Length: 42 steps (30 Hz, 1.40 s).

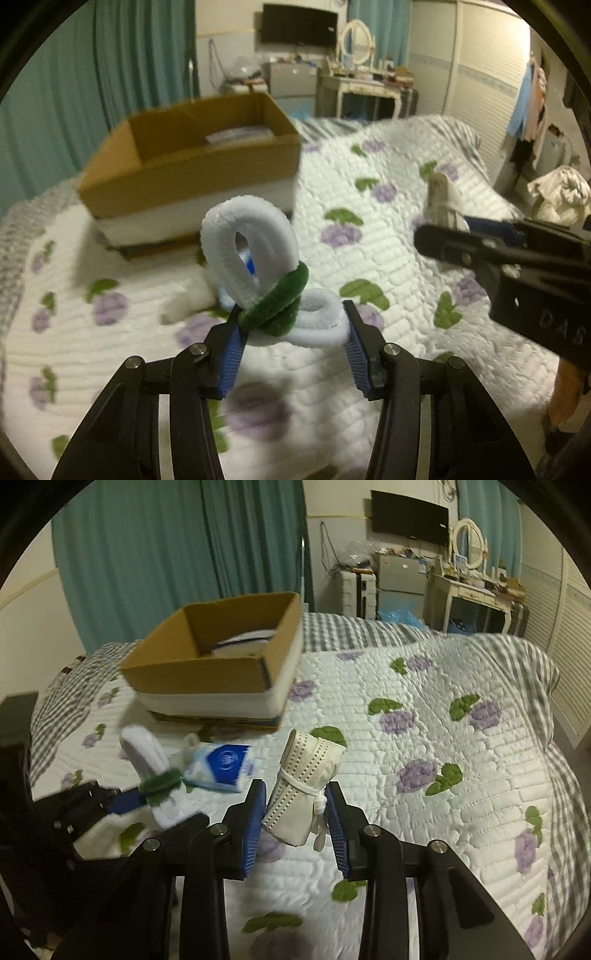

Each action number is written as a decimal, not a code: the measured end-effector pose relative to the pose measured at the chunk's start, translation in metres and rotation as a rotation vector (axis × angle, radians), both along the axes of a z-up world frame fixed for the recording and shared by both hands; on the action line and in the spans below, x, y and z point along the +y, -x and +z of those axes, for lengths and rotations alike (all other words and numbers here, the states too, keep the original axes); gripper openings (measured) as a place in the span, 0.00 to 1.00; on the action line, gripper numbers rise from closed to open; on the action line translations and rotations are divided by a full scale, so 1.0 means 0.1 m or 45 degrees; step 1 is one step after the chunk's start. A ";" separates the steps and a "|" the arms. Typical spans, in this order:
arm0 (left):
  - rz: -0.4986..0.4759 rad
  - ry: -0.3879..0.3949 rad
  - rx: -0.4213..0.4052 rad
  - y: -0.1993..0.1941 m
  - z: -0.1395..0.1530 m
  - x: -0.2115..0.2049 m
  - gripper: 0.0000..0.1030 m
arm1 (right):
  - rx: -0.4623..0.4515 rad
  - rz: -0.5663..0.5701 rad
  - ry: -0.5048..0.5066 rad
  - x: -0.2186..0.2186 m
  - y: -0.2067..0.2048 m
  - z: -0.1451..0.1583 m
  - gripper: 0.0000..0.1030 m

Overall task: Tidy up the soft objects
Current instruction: 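Carry the sock and pipe-cleaner figure to the box and release them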

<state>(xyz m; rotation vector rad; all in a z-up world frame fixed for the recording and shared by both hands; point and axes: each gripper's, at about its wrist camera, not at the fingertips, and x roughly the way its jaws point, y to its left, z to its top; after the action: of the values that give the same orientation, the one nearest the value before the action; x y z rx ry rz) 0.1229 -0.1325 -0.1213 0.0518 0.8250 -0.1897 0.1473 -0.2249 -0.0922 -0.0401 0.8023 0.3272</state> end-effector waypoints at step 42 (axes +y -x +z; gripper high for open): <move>0.099 -0.111 -0.267 -1.41 0.83 1.25 0.56 | -0.073 0.225 -0.105 1.44 -1.98 0.67 0.32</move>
<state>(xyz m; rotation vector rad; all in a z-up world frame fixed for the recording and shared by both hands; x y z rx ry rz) 0.2635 -0.0078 -0.0381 0.1197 0.6248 -0.0735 0.3448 -0.0805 -0.0248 -0.0427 0.7294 0.5237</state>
